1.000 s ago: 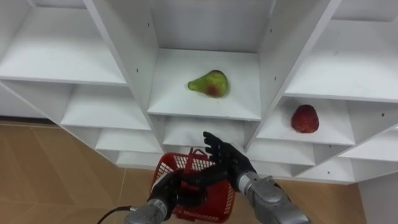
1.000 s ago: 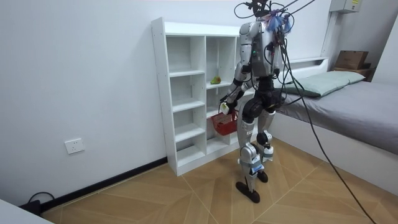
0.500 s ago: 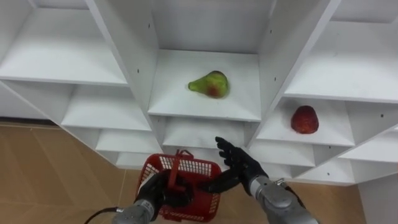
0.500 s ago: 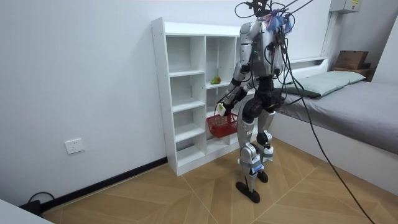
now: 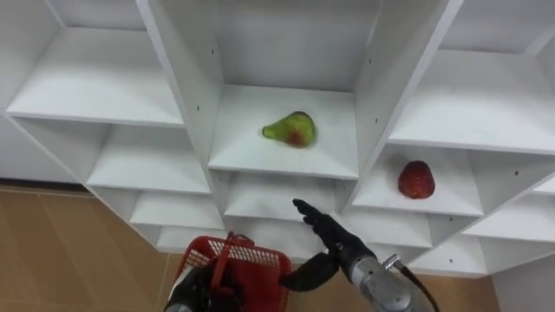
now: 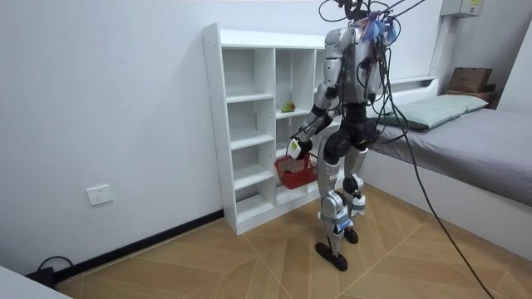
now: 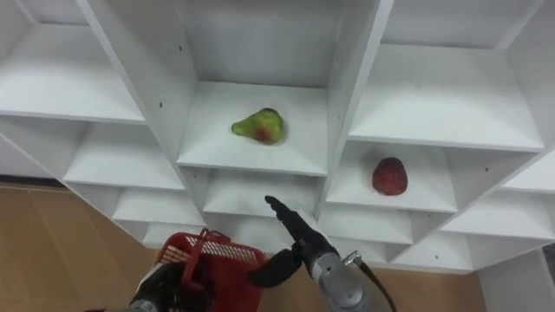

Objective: Collect fruits from the closet

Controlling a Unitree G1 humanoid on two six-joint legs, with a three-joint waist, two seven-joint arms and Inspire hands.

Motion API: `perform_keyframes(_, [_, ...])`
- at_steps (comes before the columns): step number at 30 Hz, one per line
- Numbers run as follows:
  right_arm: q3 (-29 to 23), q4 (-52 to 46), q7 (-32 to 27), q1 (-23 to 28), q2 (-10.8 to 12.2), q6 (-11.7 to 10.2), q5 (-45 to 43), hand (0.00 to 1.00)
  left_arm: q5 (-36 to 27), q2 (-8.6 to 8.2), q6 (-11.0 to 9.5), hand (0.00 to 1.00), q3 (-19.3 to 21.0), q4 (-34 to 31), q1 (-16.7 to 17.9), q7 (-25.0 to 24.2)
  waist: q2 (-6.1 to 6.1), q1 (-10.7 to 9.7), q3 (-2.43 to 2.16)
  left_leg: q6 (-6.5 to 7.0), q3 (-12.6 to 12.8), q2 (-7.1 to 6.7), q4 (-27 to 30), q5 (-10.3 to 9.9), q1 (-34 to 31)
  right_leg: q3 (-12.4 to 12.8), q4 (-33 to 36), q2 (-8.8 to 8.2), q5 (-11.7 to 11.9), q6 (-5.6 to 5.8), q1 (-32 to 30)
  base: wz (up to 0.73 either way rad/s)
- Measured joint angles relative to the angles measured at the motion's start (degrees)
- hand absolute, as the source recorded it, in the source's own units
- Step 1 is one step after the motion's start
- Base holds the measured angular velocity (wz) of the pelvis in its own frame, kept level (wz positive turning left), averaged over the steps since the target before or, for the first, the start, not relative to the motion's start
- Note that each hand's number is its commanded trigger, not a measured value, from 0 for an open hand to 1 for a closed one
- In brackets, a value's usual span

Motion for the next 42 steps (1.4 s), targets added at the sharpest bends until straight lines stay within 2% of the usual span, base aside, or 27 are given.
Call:
perform_keyframes(3, [-0.06, -2.76, -0.09, 1.28, -0.25, -0.26, -3.79, 0.00, 0.21, 0.52, -0.02, 1.00, 1.07, -0.04, 0.91, -0.03, -0.23, -0.10, -0.14, 0.01, 0.08, 0.04, -0.44, 0.01, 0.91, 0.28, -0.07, 0.05, 0.00, 0.00, 0.58, -0.04])
perform_keyframes(6, [-0.67, -7.49, 0.59, 3.76, -1.22, -0.16, -7.13, 0.00, 3.99, 1.05, -0.09, 1.00, 3.45, -0.19, 2.47, -0.02, -0.42, -0.14, -0.22, 0.01, 0.30, 0.06, -1.13, 0.01, 1.87, 0.91, 0.05, 0.19, -0.31, 0.15, 1.19, -0.05])
perform_keyframes(8, [-2.10, -12.98, 1.09, 5.37, -2.10, -0.25, -9.95, 0.00, 6.27, 1.26, -0.12, 1.00, 6.43, -0.07, 3.67, -0.05, -0.75, -0.12, -0.17, 0.01, 0.83, 0.16, -1.21, 0.00, 2.17, 1.10, 0.00, 0.26, -0.31, 0.15, 1.35, -0.08])
perform_keyframes(12, [-5.07, -17.36, 1.63, 7.41, -2.24, -0.32, -11.10, 0.00, 6.19, 1.29, -0.23, 1.00, 8.62, 0.03, 5.29, -0.21, -1.24, -0.28, 0.03, 0.02, 1.15, 0.17, -2.00, -0.01, 3.46, 1.15, -0.16, 0.30, -0.43, 0.29, 2.34, -0.02])
perform_keyframes(14, [-6.42, -21.72, 2.43, 8.68, -2.95, -0.30, -12.41, 0.00, 6.21, 1.41, -0.37, 1.00, 9.58, 0.12, 5.69, -0.18, -1.62, -0.37, 0.28, 0.07, 1.18, 0.15, -2.07, -0.04, 3.38, 1.18, -0.29, 0.63, -0.43, 0.31, 2.24, 0.00])
perform_keyframes(16, [-7.98, -24.77, 3.07, 9.28, -3.39, -0.41, -14.49, 0.00, 6.28, 1.51, -0.85, 1.00, 10.58, 1.06, 5.76, -0.21, -1.71, -0.50, 0.25, 0.07, 1.24, 0.25, -2.42, -0.04, 3.57, 1.39, -0.69, 0.84, -0.39, 0.30, 2.43, -0.02])
perform_keyframes(19, [-10.31, -29.87, 2.94, 10.78, -5.45, -1.66, -16.83, 0.00, 6.05, 2.16, -2.20, 1.00, 11.44, 3.78, 5.89, -0.04, -1.67, -0.31, 0.25, 0.05, 1.59, 0.43, -2.80, -0.03, 3.95, 1.69, -0.88, 1.02, -0.39, 0.28, 2.56, -0.07])
perform_keyframes(23, [-11.96, -36.24, 1.70, 12.17, -6.73, -3.72, -22.32, 0.00, 6.12, 3.13, -2.99, 1.00, 11.51, 5.97, 6.06, 0.07, -1.94, -0.54, 0.19, 0.05, 2.54, 0.46, -2.92, -0.03, 3.92, 2.93, -0.94, 1.02, -0.42, 0.31, 2.11, -0.12])
perform_keyframes(28, [-12.19, -38.36, 0.21, 12.19, -6.62, -6.30, -26.01, 0.00, 6.13, 3.43, -4.62, 1.00, 12.01, 6.12, 6.02, 0.46, -2.56, -0.74, -0.13, 0.06, 2.59, 0.41, -3.01, -0.03, 4.07, 2.95, -0.94, 0.99, -0.45, 0.37, 2.23, -0.01])
perform_keyframes(32, [-13.98, -38.74, -1.19, 12.16, -6.62, -7.44, -29.90, 0.00, 6.12, 3.43, -5.06, 1.00, 12.52, 7.87, 5.81, 0.47, -2.68, -0.80, -0.05, 0.06, 2.66, 0.43, -3.37, -0.03, 4.83, 3.03, -1.07, 1.01, -0.48, 0.44, 2.89, 0.00])
perform_keyframes(34, [-14.95, -40.50, -2.34, 12.16, -6.65, -8.31, -31.89, 0.00, 6.18, 3.49, -5.07, 1.00, 13.37, 8.78, 5.81, 0.44, -3.02, -0.99, 0.21, 0.06, 2.71, 0.46, -3.72, -0.03, 4.77, 3.42, -1.09, 1.21, -0.47, 0.43, 2.62, -0.02])
perform_keyframes(35, [-15.44, -41.09, -2.76, 12.16, -6.64, -9.27, -32.25, 0.00, 6.18, 3.49, -5.06, 1.00, 13.65, 9.31, 5.83, 0.29, -3.15, -0.95, 0.17, 0.06, 2.88, 0.49, -3.73, -0.03, 4.69, 3.65, -1.08, 1.35, -0.46, 0.43, 2.49, -0.05])
perform_keyframes(42, [-16.25, -45.05, -6.09, 10.29, -6.69, -11.91, -31.94, 0.00, 6.08, 3.60, -5.15, 1.00, 14.74, 10.04, 5.63, 0.01, -3.50, -1.72, 0.11, 0.06, 3.56, 0.55, -3.64, -0.03, 4.48, 4.34, -0.98, 1.75, -0.30, 0.43, 2.07, -0.05])
